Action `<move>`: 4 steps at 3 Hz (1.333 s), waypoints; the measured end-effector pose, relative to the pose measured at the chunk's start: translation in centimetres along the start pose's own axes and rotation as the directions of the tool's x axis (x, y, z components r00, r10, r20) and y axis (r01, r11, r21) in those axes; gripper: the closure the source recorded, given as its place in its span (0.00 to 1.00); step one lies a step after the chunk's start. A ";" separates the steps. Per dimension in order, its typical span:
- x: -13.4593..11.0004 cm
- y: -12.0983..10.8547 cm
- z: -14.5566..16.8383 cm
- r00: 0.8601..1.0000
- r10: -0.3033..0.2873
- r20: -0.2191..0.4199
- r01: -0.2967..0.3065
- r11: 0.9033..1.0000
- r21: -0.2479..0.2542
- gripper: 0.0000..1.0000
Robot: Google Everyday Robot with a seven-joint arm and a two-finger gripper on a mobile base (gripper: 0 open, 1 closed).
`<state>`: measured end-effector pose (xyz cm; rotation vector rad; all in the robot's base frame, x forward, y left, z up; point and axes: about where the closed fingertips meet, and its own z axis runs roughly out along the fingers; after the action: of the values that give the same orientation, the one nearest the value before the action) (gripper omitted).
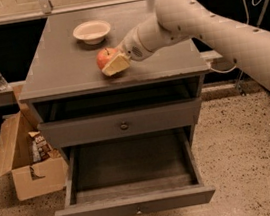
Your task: Place apple into middle drawer
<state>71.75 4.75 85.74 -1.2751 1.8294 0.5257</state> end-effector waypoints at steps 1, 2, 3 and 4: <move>-0.2 2.3 -4.5 0.995 -0.045 0.088 0.051 0.997 -0.064 0.95; 2.3 5.5 -11.0 0.983 -0.123 0.138 0.141 0.982 -0.127 1.00; 4.4 8.3 -12.8 0.976 -0.170 0.137 0.200 0.949 -0.244 1.00; 4.5 8.5 -12.7 0.976 -0.169 0.135 0.199 0.948 -0.249 1.00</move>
Offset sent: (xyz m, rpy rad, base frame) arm -0.1491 -0.1176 0.0517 0.0996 -0.1056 0.2698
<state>58.46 -3.59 88.41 -1.5430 1.5650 0.7377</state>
